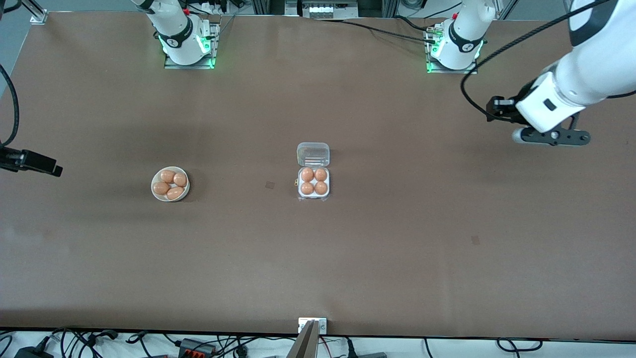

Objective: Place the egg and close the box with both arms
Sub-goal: 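Withdraw the right gripper while the left gripper starts toward the box, then move the left gripper over the egg box lid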

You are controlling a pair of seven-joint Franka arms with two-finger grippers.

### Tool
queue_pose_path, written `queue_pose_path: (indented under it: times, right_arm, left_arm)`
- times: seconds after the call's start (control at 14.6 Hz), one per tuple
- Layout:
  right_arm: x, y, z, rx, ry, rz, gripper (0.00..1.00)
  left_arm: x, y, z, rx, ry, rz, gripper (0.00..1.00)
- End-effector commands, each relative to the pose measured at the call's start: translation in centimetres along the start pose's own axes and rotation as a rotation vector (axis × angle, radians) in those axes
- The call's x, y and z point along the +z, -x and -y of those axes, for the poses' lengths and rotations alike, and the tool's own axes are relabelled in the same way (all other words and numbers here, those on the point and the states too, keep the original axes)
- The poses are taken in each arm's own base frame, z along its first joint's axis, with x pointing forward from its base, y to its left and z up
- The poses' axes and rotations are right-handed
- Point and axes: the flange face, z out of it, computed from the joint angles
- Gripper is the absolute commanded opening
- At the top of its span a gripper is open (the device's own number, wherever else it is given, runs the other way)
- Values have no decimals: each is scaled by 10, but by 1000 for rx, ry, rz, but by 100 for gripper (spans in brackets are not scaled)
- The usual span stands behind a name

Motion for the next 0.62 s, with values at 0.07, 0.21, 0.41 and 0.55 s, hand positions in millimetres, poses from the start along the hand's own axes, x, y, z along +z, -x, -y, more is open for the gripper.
queue_pose_path:
  times: [0.07, 0.21, 0.41, 0.55]
  right_arm:
    - [19, 52, -4, -34, 14, -29, 100]
    - [21, 61, -5, -51, 18, -24, 100]
    - [11, 67, -3, -69, 44, -36, 100]
    - [10, 72, -2, -70, 43, -33, 100]
  left_arm:
    - [7, 7, -43, 52, -12, 23, 3]
    - [30, 10, -87, 32, -19, 69, 2]
    - [67, 4, -132, 62, -29, 102, 2]
    - [87, -1, -164, 84, -20, 102, 2]
